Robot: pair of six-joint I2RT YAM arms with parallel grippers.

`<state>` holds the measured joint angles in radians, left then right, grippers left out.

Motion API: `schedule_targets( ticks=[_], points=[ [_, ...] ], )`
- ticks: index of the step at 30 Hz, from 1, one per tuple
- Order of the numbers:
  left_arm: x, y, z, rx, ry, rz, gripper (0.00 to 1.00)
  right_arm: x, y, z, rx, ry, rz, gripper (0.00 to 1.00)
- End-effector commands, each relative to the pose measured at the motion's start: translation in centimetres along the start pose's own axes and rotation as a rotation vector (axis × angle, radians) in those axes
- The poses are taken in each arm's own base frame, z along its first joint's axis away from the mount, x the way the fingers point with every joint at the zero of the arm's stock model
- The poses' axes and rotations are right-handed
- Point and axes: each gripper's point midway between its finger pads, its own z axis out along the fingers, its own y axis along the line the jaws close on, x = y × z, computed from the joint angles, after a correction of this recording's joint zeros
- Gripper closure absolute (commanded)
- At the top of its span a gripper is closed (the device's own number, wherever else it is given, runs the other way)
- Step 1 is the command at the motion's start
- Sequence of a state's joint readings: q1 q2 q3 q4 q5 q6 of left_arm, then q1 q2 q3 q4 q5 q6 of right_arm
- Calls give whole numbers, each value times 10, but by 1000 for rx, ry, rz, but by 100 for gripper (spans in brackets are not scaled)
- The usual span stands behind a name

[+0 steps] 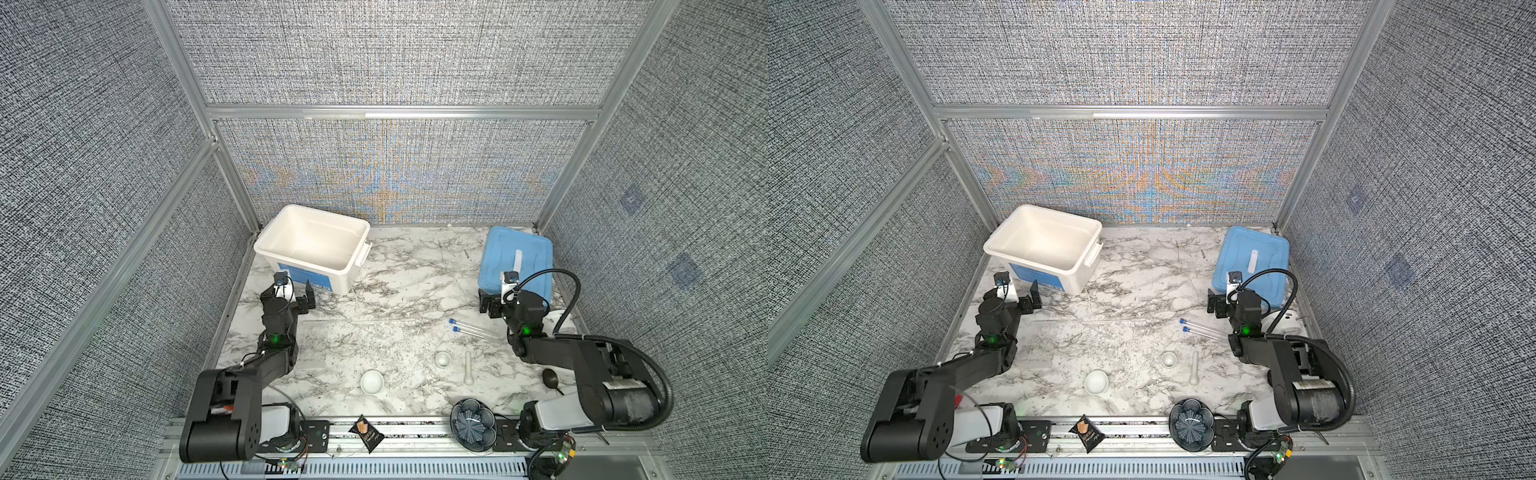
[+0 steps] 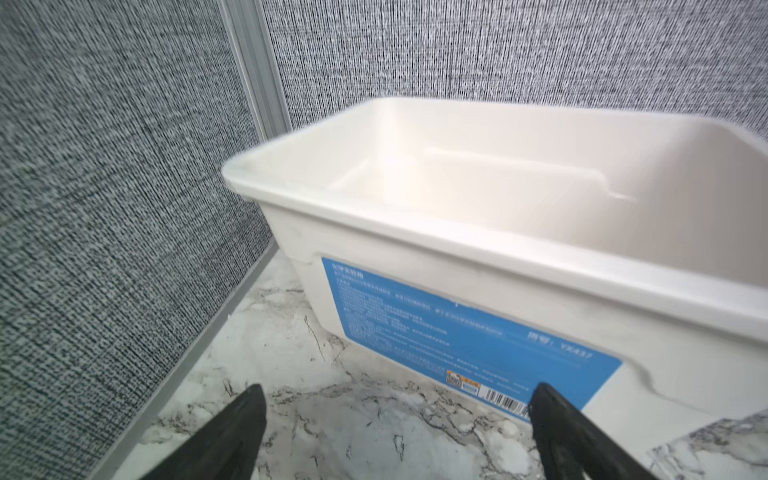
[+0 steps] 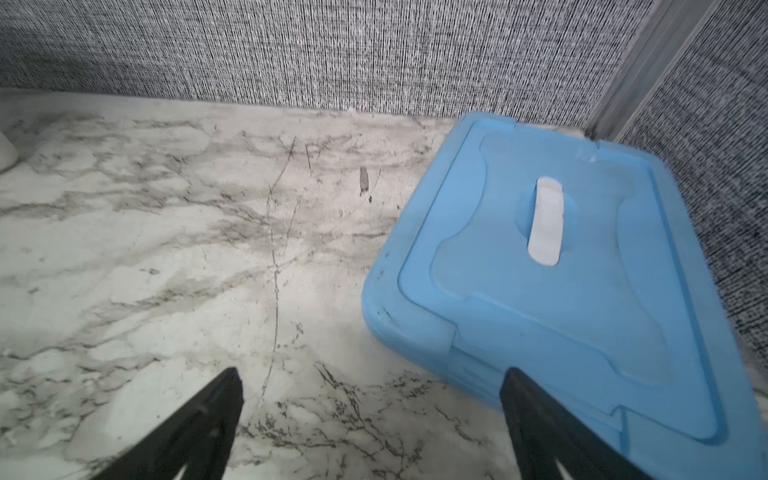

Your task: Organize the chemistry lab equipment

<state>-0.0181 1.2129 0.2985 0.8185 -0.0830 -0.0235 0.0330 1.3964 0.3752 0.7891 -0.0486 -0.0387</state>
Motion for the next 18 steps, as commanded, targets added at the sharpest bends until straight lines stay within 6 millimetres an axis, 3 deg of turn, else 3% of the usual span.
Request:
schedule_targets(
  ticks=[1, 7, 11, 13, 16, 18],
  points=[
    [5, -23, -11, 133, 86, 23, 1, -9, 1, -7, -5, 76, 40, 1],
    [-32, -14, -46, 94, 129, -73, 1, -47, -10, -18, 67, 302, 252, 1],
    [-47, -21, -70, 136, 144, -164, 1, -58, 13, -15, -73, 391, 238, 1],
    [-45, -11, -78, 70, 155, -281, 1, -61, 23, -13, -96, 395, 227, 1],
    [-22, 23, -95, -154, 216, -488, 1, -61, 44, -9, -152, 370, 178, 1],
    [-18, 17, -99, -121, 252, -460, 1, -58, 60, -8, -182, 366, 110, 1]
  ],
)
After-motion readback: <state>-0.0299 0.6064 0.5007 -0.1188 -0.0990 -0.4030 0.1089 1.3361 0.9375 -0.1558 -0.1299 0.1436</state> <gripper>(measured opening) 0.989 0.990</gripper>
